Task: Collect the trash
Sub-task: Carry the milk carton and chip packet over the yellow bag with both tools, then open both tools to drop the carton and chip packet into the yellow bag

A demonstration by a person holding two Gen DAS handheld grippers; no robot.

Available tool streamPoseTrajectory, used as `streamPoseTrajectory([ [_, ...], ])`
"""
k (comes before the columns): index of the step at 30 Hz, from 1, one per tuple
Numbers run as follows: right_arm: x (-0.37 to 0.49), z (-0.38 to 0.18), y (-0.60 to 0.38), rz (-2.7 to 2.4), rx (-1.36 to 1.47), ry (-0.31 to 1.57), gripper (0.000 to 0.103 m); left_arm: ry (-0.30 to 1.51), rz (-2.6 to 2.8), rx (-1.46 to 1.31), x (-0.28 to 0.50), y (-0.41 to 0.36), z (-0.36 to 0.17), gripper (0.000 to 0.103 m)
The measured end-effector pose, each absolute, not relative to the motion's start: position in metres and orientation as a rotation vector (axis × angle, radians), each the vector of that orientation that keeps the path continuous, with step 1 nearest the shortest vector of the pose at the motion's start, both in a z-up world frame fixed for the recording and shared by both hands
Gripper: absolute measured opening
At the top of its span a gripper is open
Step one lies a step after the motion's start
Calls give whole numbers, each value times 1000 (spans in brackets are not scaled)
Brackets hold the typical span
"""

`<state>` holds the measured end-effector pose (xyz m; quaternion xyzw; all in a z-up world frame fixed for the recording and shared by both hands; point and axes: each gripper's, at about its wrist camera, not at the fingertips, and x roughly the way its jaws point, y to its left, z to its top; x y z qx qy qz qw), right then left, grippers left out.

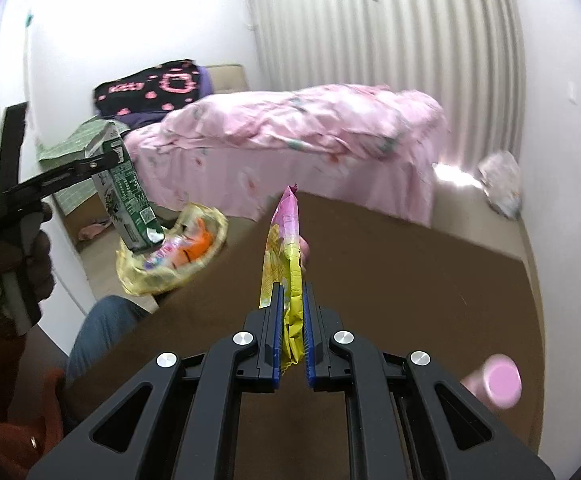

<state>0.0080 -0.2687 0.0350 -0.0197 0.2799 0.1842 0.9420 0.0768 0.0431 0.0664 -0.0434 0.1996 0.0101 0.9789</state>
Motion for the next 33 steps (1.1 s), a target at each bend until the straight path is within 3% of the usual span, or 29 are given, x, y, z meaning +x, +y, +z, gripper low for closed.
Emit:
streamPoseTrajectory([
  [9,111,38,-178,572,-112,592,10,532,175,-188,150,105,10,65],
  [18,195,-13,-100,704,-102,755,10,700,200,-233,189,119,-84,65],
  [30,241,-66,-52,724,-77,869,11,668,102,-373,183,132,-80,66],
  [31,238,-66,-52,722,-81,863,17,653,80,-389,183,132,-77,71],
  [32,237,-66,-53,716,-84,853,32,645,65,-399,183,132,-75,75],
  [33,236,-65,-55,718,-79,845,39,640,58,-405,182,131,-72,84],
])
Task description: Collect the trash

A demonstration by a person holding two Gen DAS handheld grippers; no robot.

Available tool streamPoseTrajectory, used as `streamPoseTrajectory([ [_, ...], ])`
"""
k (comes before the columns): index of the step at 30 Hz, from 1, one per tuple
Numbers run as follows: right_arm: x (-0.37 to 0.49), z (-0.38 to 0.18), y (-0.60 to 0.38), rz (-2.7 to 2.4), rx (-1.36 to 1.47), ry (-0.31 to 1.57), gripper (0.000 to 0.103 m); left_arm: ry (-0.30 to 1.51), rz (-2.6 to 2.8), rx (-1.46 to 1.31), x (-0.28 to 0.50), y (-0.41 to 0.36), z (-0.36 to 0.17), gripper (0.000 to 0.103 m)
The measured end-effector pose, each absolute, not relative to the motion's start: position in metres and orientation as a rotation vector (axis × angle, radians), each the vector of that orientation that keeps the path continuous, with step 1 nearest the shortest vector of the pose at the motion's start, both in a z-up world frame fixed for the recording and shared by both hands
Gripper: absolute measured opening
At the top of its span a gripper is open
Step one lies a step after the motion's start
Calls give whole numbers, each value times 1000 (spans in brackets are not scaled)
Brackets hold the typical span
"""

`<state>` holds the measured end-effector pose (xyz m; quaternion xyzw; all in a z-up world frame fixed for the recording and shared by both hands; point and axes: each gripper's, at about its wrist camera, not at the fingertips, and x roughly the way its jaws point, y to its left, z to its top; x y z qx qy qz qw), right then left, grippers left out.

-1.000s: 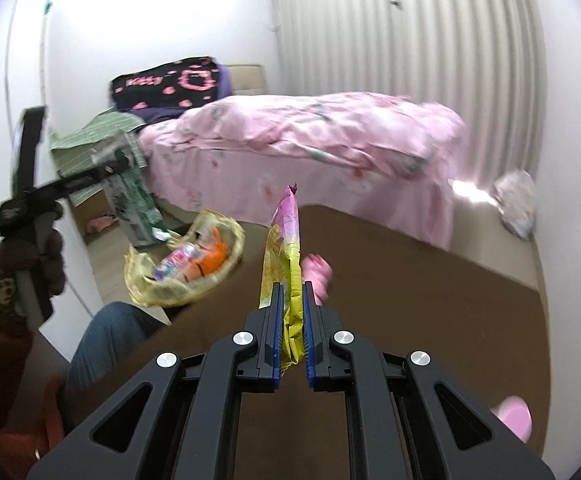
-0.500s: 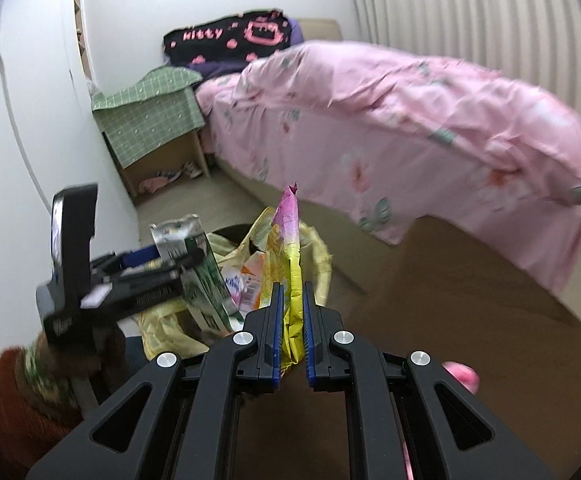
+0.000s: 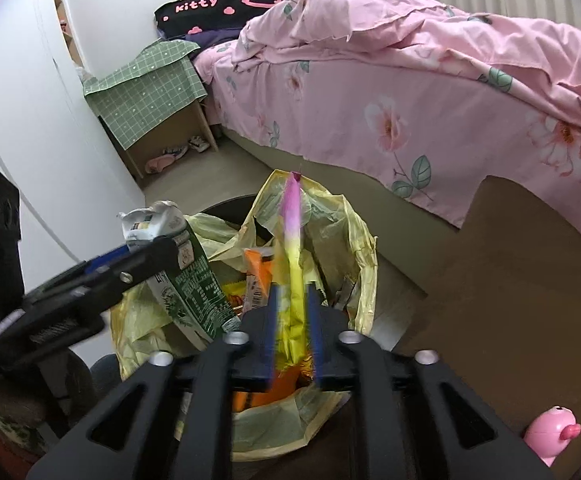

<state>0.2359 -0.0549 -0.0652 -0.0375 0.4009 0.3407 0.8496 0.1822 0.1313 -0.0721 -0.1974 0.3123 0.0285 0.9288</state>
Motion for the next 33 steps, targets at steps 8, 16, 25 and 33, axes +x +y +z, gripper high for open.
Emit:
streamPoseTrajectory([
  [8,205,-45,-87,684,-37,797,44,583,101,-384,157,121,-28,88],
  [16,130,-10,-144,577,-29,713,44,637,78,-205,100,66,-12,88],
  [25,17,12,-198,423,-55,621,47,621,64,-37,24,6,4,88],
  [33,-27,6,-217,367,-7,621,47,621,75,-15,-10,-10,12,88],
])
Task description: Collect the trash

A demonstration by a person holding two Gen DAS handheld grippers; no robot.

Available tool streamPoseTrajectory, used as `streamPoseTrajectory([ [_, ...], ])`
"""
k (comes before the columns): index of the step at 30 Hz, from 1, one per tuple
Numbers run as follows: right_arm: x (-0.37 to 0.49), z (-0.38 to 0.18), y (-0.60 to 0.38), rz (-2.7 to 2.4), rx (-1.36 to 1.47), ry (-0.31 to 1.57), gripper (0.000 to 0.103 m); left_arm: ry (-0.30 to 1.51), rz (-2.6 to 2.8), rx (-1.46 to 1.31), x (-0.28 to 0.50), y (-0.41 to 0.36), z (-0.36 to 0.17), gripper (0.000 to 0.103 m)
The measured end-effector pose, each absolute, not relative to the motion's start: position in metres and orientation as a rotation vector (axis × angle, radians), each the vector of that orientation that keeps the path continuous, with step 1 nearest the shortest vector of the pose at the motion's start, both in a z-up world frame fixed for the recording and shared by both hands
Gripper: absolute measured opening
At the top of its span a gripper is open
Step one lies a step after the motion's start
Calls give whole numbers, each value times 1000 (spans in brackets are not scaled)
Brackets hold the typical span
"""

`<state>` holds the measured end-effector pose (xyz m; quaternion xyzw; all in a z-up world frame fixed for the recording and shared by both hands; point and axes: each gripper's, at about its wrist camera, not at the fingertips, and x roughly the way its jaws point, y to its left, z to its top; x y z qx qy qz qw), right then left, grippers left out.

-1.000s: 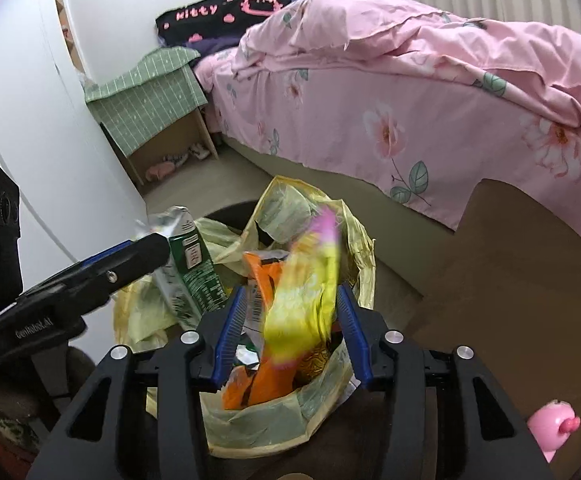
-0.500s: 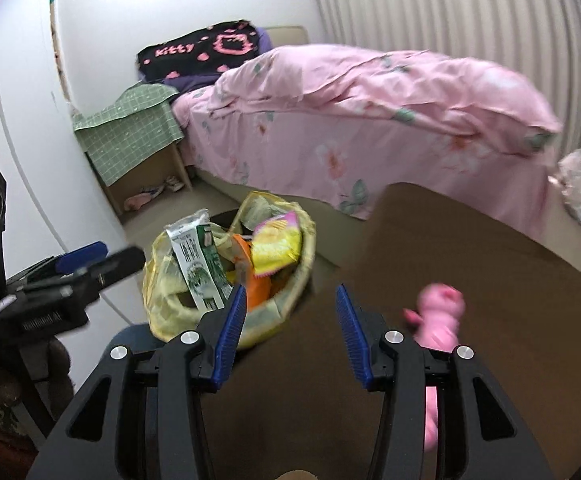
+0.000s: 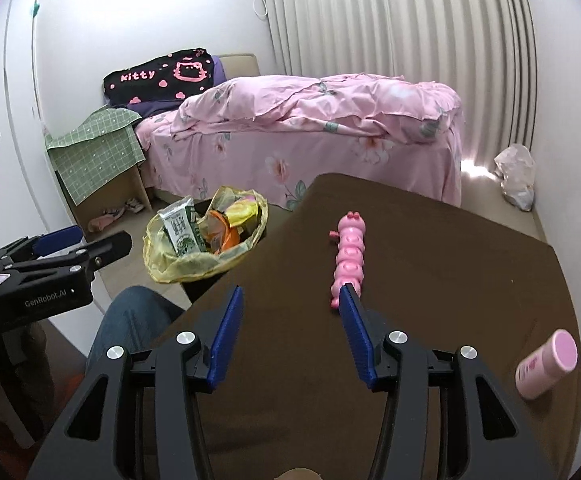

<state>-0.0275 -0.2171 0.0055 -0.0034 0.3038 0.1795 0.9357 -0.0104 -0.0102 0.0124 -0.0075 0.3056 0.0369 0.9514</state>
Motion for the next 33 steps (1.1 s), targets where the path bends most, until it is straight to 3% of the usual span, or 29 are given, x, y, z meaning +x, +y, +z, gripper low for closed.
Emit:
streamPoseTrajectory([
  [33,-36,9,-214,369,5,600,47,588,92,1,-26,-12,20,88],
])
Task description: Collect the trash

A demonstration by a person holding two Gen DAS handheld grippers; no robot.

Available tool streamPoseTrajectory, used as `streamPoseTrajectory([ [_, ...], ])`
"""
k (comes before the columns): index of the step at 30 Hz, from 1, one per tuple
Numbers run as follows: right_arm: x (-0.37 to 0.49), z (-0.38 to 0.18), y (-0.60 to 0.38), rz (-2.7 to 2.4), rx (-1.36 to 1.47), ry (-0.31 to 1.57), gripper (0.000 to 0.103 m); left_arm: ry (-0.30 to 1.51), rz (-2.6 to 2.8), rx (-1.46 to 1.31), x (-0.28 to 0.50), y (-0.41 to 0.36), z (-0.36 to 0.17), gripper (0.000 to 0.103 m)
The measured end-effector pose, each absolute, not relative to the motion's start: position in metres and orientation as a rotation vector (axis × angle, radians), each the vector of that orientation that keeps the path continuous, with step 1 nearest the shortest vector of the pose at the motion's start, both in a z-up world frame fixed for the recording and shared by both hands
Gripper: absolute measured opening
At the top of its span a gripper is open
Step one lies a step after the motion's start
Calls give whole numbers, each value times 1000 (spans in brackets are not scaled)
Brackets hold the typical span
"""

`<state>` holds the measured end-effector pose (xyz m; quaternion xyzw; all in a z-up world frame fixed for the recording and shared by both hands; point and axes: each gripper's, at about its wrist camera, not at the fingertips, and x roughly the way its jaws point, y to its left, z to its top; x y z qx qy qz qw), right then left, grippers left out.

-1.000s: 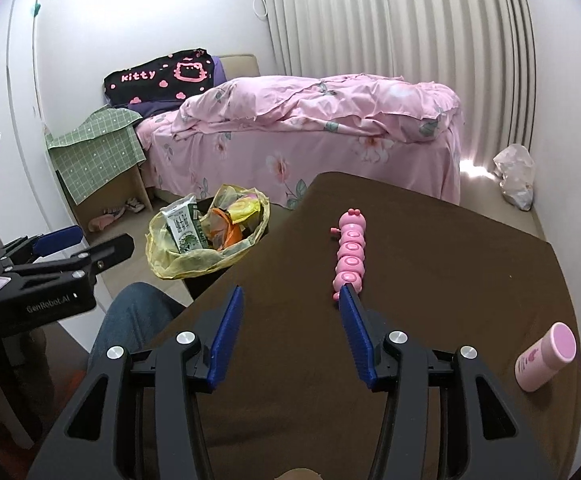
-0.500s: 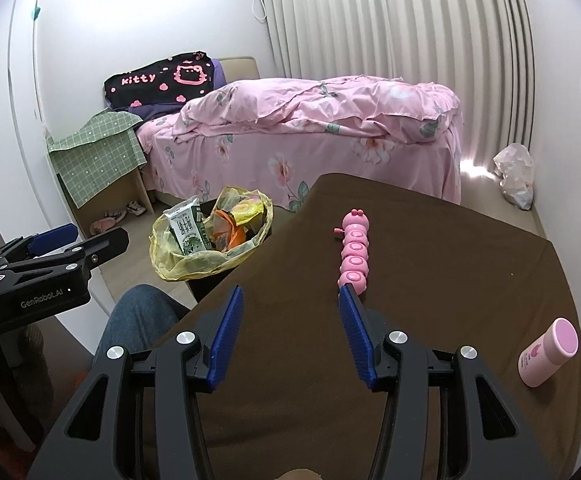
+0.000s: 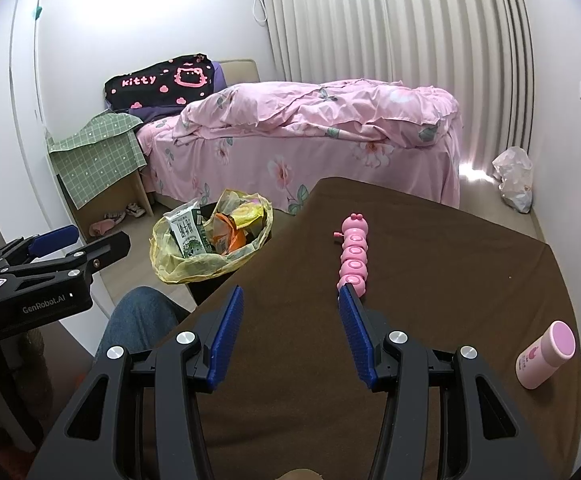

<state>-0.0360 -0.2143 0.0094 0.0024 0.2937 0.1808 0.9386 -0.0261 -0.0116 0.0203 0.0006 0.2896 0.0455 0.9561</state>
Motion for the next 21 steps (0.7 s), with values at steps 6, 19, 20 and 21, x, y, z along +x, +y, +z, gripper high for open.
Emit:
streamPoseTrajectory([
  [6,-36,12,-215,360,-1,596,47,581,81,4,-27,-13,21,88],
  [19,-39,15,-218,348,2,581,47,577,77,5,-28,-15,22,88],
  [20,-38,15,-218,347,1,581,47,578,77,6,-28,-15,22,88],
  [21,-39,15,-218,346,0,581,47,579,77,6,-28,-15,22,88],
])
